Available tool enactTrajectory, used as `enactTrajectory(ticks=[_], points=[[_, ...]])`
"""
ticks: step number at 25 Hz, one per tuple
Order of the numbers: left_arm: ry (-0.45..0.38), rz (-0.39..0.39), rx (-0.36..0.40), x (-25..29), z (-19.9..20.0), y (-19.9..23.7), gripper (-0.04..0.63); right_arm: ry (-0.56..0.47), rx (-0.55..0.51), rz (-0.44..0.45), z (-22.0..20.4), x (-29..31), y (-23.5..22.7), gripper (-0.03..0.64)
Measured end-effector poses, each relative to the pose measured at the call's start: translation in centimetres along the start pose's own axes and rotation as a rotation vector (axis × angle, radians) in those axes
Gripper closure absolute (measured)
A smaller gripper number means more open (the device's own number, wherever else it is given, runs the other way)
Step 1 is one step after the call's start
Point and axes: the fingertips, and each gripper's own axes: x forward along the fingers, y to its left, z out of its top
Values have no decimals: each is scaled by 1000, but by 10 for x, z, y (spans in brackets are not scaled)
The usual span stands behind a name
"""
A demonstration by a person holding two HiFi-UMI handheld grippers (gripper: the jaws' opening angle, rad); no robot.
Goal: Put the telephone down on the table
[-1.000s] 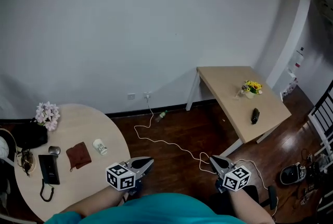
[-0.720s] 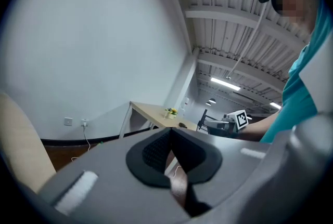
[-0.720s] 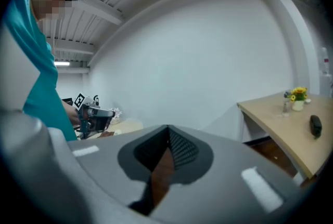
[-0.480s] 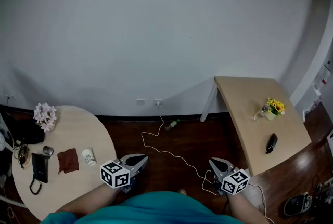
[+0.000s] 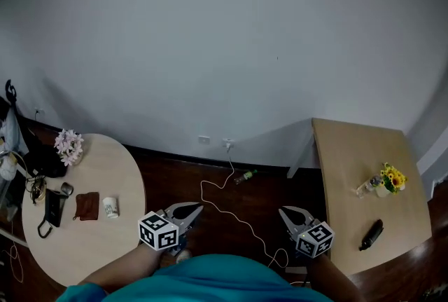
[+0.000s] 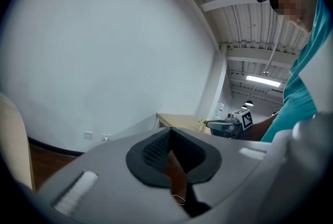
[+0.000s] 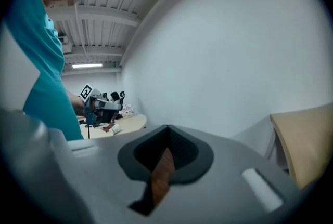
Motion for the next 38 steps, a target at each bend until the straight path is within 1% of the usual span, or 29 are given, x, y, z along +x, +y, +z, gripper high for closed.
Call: enactTrajectory(ticks=[4, 7, 10, 14, 16, 18, 21, 27, 38], points=[[-14, 9, -3, 12, 10, 25, 589, 9, 37, -4, -1, 30, -20, 615], [-23, -19, 2, 18, 23, 49, 589, 4, 74, -32, 7, 58, -29, 615], [-10, -51, 15, 17, 35, 78, 589, -30, 125, -67, 19, 81, -33, 615], [11, -98, 71, 21, 52, 106, 589, -46, 123, -117, 32, 104, -40, 617], [12, -104, 94, 27, 57, 114, 589, -40, 118, -118, 37, 110, -41, 617], [-3, -96, 78, 34, 60, 117, 589, -24, 102, -100, 40, 112, -41, 617], [-27, -81, 26, 42, 60, 114, 589, -1, 92, -85, 38, 111, -51, 617], [-5, -77, -25, 48, 45, 106, 589, 19, 78, -56, 40, 119, -61, 617], [-17, -69, -17, 52, 50, 115, 589, 32, 51, -17, 42, 137, -55, 617]])
